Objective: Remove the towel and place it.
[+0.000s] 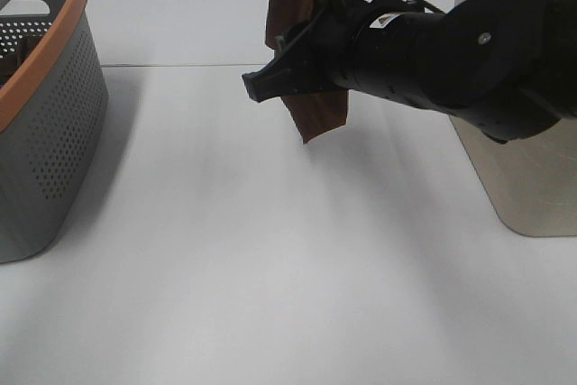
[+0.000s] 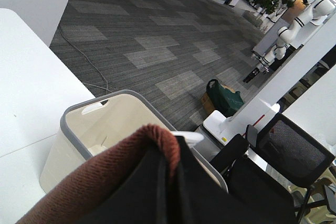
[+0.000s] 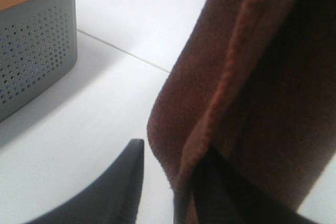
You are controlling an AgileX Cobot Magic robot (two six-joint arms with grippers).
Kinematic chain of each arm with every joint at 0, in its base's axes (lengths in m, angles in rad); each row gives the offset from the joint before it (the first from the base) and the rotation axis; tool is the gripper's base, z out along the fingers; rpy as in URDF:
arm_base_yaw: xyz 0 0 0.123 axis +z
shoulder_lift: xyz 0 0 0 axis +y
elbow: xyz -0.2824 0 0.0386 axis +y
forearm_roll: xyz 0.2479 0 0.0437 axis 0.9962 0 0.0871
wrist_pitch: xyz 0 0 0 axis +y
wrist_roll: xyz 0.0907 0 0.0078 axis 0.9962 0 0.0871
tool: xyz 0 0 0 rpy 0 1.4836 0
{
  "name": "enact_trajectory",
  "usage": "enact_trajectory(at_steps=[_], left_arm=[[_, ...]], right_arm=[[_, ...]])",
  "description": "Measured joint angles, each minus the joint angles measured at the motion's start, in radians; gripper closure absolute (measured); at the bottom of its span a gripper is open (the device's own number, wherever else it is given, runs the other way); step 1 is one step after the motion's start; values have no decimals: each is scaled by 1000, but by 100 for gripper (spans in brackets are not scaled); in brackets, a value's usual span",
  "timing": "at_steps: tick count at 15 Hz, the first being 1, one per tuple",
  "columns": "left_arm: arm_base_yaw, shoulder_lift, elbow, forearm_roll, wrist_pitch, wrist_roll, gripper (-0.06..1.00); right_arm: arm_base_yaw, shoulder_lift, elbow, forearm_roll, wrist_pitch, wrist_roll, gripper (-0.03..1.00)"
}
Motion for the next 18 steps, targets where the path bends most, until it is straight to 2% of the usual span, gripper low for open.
enact_trajectory(at_steps=[3,6,8,11,15,17,18], left_arm=[[0,0,0,0,0,0,94],[0,0,0,-1,0,0,94],[0,0,0,11,0,0,94],[18,0,0,42,28,0,94],[124,0,0,73,116,0,94],[152,0,0,109,201,0,94],[152,0,0,157,253,0,94]], right_arm=[[0,13,0,1,-36,18,69],[0,13,0,8,-47,19,93],[0,10,0,37,-37,7,97],[0,-50,0,172,91,-128,97],[0,-178,0,434,332,-382,97],[0,-190,0,485,429,-420,97],[0,-190,0,488,472,-424,97]])
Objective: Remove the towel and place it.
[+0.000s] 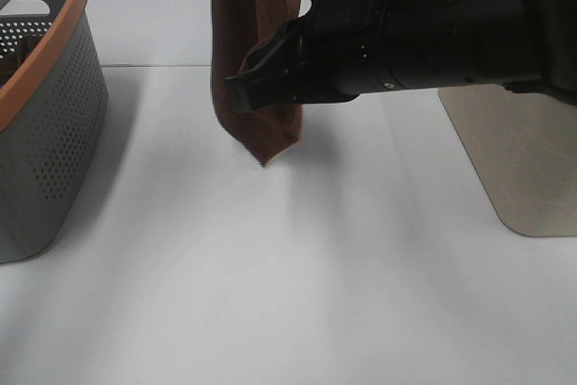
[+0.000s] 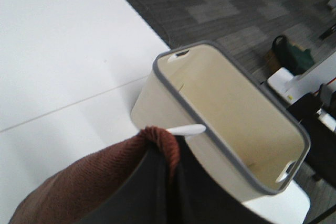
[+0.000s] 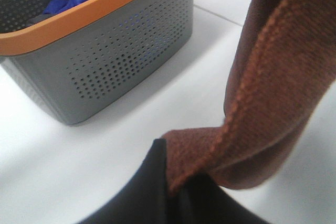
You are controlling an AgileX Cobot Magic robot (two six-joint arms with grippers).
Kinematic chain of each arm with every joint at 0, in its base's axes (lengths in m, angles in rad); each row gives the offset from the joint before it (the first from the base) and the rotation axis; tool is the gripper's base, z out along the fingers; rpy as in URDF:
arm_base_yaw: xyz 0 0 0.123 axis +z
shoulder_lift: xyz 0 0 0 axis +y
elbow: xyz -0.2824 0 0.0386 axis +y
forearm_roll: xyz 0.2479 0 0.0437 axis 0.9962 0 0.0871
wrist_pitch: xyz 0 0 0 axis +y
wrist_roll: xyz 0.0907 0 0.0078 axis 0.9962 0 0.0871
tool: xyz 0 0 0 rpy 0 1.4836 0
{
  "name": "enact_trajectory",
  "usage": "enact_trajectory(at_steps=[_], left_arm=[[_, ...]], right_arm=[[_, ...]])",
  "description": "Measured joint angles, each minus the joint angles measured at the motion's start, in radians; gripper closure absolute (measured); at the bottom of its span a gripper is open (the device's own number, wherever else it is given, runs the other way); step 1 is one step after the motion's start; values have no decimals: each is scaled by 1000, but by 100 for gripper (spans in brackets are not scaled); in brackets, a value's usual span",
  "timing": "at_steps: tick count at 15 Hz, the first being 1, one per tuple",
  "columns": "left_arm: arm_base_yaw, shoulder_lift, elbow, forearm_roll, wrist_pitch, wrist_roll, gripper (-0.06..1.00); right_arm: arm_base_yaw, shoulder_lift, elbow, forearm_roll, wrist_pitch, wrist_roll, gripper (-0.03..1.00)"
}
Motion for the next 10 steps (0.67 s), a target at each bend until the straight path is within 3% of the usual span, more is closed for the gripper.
enact_trajectory(at_steps=[2,4,5,7,9,10], left_arm=[[0,0,0,83,82,0,94],[0,0,0,99,125,0,94],[0,0,0,105,145,0,94],[0,0,0,108,148,0,94],[0,0,0,116,172,0,94],[-1,0,0,125,183,0,94]], right_arm=[[0,7,0,-15,21,0,97],[-1,27,0,-70,68,3,97],[-1,42,0,-158,171,59,97],[-1,46,0,-394,279,305,97],[-1,46,-1,-764,340,714,97],[-1,46,-1,-872,346,833,97]])
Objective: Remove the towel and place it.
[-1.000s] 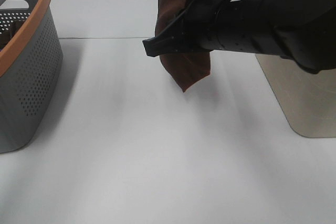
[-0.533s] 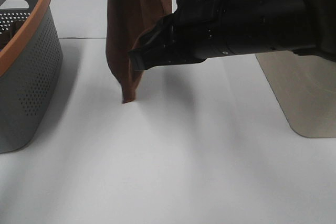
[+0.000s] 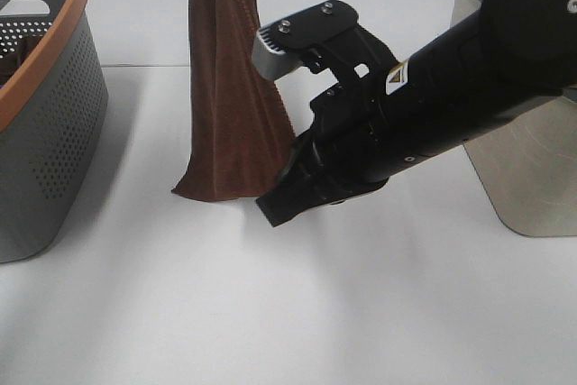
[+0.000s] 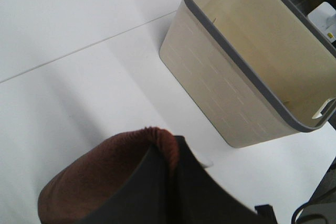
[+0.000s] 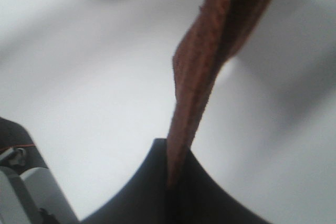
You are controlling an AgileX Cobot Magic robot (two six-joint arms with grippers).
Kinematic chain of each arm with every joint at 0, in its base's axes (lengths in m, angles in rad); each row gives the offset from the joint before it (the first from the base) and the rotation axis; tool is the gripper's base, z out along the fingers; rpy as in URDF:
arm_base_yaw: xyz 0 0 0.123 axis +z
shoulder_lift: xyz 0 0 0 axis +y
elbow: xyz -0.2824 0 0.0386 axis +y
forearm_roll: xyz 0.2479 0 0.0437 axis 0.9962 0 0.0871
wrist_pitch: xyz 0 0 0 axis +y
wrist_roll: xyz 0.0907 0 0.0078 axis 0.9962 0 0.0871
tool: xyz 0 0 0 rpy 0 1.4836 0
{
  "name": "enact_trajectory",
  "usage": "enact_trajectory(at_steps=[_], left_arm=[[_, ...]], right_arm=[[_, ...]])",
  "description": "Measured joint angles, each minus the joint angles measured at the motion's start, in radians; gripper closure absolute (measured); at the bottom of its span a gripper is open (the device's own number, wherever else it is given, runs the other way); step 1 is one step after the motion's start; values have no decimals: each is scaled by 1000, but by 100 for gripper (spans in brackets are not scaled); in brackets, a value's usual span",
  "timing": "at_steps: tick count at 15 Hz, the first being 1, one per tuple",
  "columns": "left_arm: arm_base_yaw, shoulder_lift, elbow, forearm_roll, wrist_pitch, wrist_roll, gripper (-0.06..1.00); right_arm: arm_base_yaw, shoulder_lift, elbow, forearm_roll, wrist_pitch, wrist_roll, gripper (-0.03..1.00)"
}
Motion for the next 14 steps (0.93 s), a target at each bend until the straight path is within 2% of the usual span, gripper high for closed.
enact_trajectory(at_steps=[2,4,5,6,7,9,12,13,14], left_arm=[[0,0,0,18,0,0,94],[0,0,0,69,-10,-16,94],[0,0,0,104,-17,-49,94],[0,0,0,148,-17,-88,94],[0,0,0,225,-17,-172,94],[1,0,0,269,-17,-204,94],[1,25,0,272,-74,-230,94],[1,43,0,273,-113,-239,94],[1,62,0,274,-156,-246,94]], right_arm=[[0,-13,-2,-414,8,439,97],[0,-41,-16,-785,57,799,97],[0,-46,-46,-964,105,954,97],[0,-47,-78,-1105,143,1052,97],[0,-43,-154,-1312,183,1152,97],[0,-6,-267,-1420,227,1165,97],[-68,67,-398,-1455,212,1165,97],[-127,86,-425,-1454,177,1165,97],[-189,101,-444,-1447,102,1165,97]])
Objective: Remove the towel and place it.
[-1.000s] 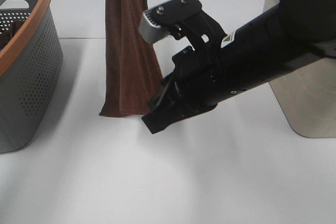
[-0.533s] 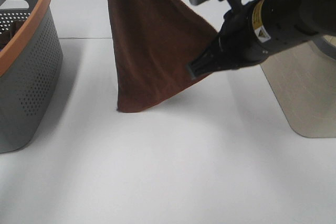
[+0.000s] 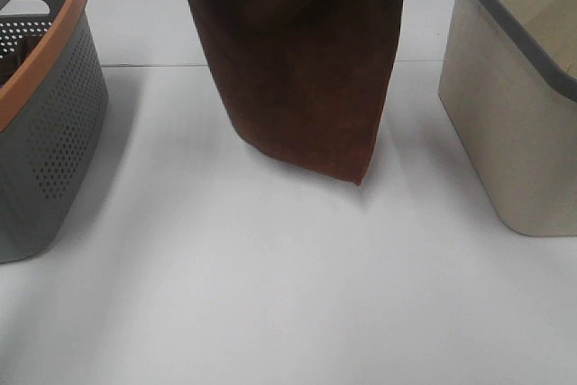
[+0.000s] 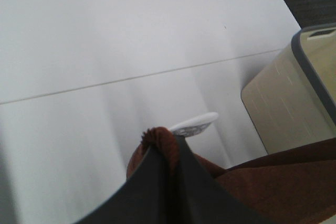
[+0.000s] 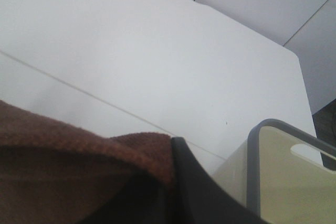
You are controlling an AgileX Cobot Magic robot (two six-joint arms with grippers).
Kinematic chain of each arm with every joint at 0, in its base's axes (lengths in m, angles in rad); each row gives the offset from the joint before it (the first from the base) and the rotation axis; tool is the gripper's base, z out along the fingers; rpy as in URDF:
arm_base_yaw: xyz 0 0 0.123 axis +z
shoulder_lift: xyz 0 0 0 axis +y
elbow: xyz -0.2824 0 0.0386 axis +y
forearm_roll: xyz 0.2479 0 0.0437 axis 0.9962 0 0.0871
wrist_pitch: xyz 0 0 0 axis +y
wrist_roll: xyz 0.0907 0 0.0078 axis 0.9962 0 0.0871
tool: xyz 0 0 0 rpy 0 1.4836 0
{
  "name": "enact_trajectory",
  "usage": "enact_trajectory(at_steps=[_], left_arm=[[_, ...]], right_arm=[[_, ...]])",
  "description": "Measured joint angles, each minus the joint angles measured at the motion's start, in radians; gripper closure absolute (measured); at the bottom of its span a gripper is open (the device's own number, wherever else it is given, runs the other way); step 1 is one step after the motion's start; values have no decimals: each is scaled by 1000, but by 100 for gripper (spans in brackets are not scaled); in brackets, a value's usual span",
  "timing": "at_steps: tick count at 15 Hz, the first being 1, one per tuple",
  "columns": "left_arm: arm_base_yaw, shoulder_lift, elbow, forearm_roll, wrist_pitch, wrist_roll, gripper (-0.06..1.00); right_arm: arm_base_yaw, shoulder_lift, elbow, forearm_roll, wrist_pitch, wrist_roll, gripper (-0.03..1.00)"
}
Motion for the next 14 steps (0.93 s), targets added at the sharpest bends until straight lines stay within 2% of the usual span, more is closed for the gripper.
enact_trajectory(at_steps=[1,3,5,8,10,11,13,14], left_arm=[[0,19,0,18,-48,-13,94],[0,59,0,62,-153,-38,94],[0,95,0,82,-292,-43,94],[0,143,0,109,-483,-28,94],[0,185,0,180,-614,-21,94],[0,207,0,216,-645,-21,94],[0,246,1,242,-626,-20,94],[0,268,6,249,-518,-20,94]], right_arm=[[-52,14,-17,16,-85,2,97],[-139,60,-76,53,-176,9,97],[-203,132,-147,67,-231,10,97],[-243,235,-268,70,-271,10,97],[-252,313,-364,70,-281,9,97],[-256,349,-395,70,-288,7,97],[-259,391,-401,101,-273,-5,97],[-259,395,-363,164,-254,-15,97]])
